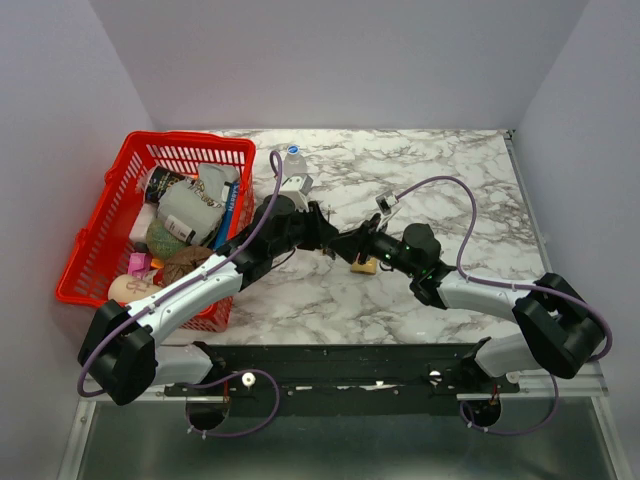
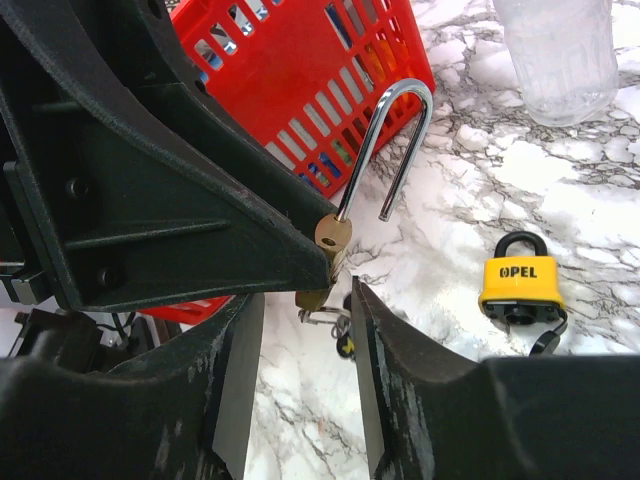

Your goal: Unlock with the key

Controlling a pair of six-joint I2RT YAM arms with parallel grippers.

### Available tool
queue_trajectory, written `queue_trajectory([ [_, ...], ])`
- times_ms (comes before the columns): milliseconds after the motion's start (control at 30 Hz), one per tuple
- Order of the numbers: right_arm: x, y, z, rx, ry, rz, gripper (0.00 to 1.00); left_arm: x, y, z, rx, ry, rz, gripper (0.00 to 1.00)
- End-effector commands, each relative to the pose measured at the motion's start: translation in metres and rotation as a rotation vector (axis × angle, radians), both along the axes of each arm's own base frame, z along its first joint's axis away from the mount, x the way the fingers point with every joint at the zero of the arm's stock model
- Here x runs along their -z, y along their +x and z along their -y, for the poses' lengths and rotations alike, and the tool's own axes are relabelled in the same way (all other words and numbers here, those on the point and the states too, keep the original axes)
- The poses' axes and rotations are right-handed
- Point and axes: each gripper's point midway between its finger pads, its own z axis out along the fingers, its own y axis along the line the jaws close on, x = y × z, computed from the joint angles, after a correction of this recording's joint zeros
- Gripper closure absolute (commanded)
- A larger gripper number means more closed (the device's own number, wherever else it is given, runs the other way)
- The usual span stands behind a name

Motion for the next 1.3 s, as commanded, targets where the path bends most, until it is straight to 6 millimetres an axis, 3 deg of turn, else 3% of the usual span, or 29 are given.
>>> queue_trajectory([
  [0,-0.025,0.018,-0.004,0.064,0.068,0.077,0.53,-0.001,0.002,0.001,-0.006,-0.02,-0.002,1.0],
  [233,-0.029,0.03,-0.001,0.136,0.121,0.076,0.62,-0.001,0.001,0.002,-0.002,-0.028,-0.008,1.0],
  [567,-0.032,0.042,0.003,0.203,0.164,0.048,0.99,-0.003,0.001,0.002,0.003,-0.03,-0.006,1.0],
  [733,-0.029,0.039,0.006,0.212,0.179,0.031,0.99,-0.006,0.003,-0.001,-0.006,-0.03,0.0,1.0],
  [833,-0.025,0.042,0.009,0.235,0.166,0.01,0.99,-0.009,0.005,-0.003,-0.007,-0.029,0.011,0.86],
  [867,-0.023,0.043,0.01,0.246,0.158,-0.001,0.99,-0.008,0.004,-0.003,-0.006,-0.026,0.012,0.72],
  [967,-0.018,0.046,0.017,0.285,0.155,-0.015,0.99,-0.012,0.007,-0.006,-0.013,-0.024,0.026,0.46],
  [1167,-0.015,0.045,0.02,0.299,0.158,-0.024,0.99,-0.02,0.013,-0.017,-0.054,-0.012,0.05,0.13],
  [1267,-0.013,0.045,0.022,0.309,0.156,-0.029,0.99,-0.028,0.016,-0.024,-0.08,-0.012,0.079,0.03],
])
